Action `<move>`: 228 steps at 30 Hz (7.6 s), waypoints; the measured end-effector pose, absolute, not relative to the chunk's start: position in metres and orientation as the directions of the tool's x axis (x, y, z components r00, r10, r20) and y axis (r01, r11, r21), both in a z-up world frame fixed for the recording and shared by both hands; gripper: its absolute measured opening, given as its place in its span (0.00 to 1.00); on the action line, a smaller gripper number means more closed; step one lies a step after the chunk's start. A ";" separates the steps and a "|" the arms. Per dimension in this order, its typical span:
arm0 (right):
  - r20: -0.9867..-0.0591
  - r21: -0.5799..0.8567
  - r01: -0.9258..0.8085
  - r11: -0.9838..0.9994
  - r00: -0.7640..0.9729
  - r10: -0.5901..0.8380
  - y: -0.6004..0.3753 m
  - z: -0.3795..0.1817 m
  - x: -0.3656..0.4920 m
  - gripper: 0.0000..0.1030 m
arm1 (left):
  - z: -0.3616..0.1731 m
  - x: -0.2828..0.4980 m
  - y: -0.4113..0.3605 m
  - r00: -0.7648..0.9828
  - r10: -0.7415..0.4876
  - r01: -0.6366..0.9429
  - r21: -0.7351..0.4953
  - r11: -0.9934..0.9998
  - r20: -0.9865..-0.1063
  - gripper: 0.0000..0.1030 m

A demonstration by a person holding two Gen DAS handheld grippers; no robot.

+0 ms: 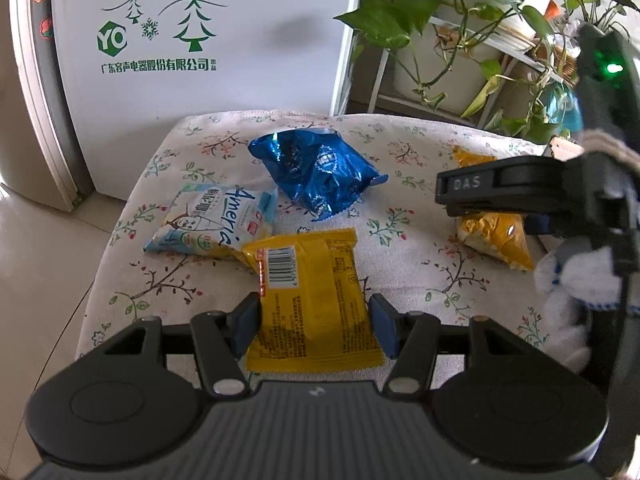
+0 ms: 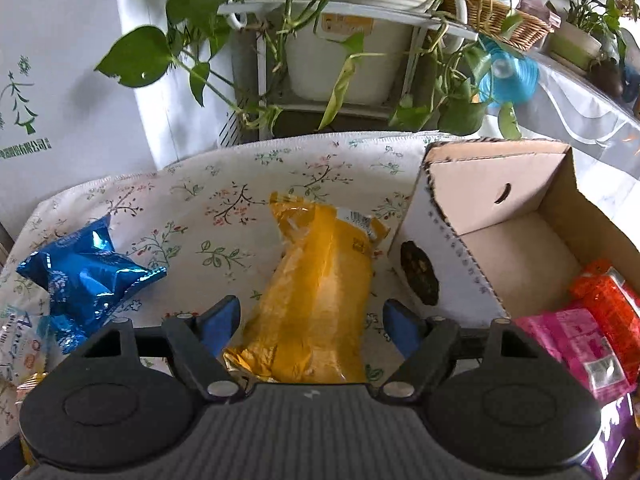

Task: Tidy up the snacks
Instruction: 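Close the left tool on the yellow bag while the right tool lowers onto the orange-yellow bag, then close the right tool on the orange-yellow bag and lift it, then carry both bags over the cardboard box and open both tools to drop them, then move both tools back over the blue foil and white Ameria bags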

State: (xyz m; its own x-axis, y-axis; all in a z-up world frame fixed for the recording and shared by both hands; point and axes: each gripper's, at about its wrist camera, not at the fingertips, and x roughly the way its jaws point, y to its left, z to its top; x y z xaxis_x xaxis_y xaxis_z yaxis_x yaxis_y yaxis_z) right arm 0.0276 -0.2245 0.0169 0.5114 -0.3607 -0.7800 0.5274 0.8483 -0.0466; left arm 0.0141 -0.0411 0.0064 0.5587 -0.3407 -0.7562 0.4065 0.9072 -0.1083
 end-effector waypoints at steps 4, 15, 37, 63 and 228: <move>-0.782 -0.045 0.539 0.841 0.504 -0.366 -0.229 0.011 0.032 0.79 | 0.006 0.014 -0.042 0.557 -0.348 0.422 -0.105 0.901 -0.754 0.62; -0.782 -0.026 0.535 0.845 0.515 -0.350 -0.238 0.009 0.028 0.63 | 0.003 0.024 -0.047 0.574 -0.327 0.397 -0.094 0.913 -0.751 0.74; -0.817 0.063 0.337 0.939 0.558 -0.146 -0.200 0.031 -0.066 0.58 | 0.009 -0.018 -0.032 0.587 -0.319 0.345 -0.126 0.930 -0.744 0.49; -0.772 0.118 0.259 0.959 0.631 -0.075 -0.174 0.061 -0.131 0.58 | 0.040 -0.074 -0.013 0.626 -0.275 0.282 -0.116 0.952 -0.729 0.49; -0.757 0.168 -0.027 0.985 0.637 0.147 -0.185 0.047 0.062 0.79 | 0.006 0.085 -0.023 0.613 -0.255 0.388 0.004 0.922 -0.747 0.82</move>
State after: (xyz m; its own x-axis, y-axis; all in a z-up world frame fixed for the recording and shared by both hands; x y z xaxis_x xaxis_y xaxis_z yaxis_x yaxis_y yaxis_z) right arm 0.0623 -0.1852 0.0465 0.6368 0.1467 -0.7570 -0.0269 0.9854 0.1684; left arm 0.0846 -0.0227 0.0059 0.6135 -0.2554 -0.7473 0.3881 0.9216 0.0036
